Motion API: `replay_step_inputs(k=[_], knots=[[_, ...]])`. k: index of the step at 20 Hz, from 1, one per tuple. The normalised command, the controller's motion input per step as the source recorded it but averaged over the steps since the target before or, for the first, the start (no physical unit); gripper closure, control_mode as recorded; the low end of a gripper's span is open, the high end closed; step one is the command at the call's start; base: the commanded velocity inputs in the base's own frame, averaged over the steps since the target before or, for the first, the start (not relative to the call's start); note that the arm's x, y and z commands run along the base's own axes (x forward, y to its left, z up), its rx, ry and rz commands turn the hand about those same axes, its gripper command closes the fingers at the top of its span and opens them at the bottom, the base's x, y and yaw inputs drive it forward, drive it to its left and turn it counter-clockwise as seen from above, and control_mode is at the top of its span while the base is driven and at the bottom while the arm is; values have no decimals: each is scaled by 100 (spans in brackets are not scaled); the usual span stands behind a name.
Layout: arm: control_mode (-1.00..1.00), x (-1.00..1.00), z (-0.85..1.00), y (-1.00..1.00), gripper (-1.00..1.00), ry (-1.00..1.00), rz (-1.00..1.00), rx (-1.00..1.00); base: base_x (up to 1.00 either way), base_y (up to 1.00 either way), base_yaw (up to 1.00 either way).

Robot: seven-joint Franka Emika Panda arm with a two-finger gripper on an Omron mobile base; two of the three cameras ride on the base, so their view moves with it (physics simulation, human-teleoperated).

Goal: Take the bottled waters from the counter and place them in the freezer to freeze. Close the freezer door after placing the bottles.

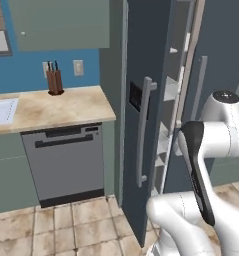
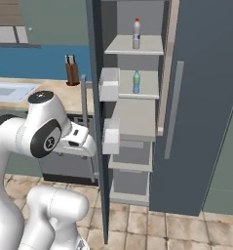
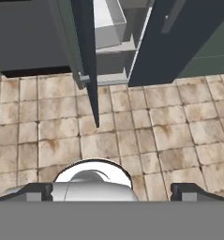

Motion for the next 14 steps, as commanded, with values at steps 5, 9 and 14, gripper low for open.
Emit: replay_step_inputs(k=[5, 9, 14], knots=[[100, 0, 0, 0, -100, 0, 0, 0, 49, 4, 0], [100, 0, 0, 0, -100, 0, 0, 0, 43, 1, 0], [100, 0, 0, 0, -100, 0, 0, 0, 29, 1, 0]])
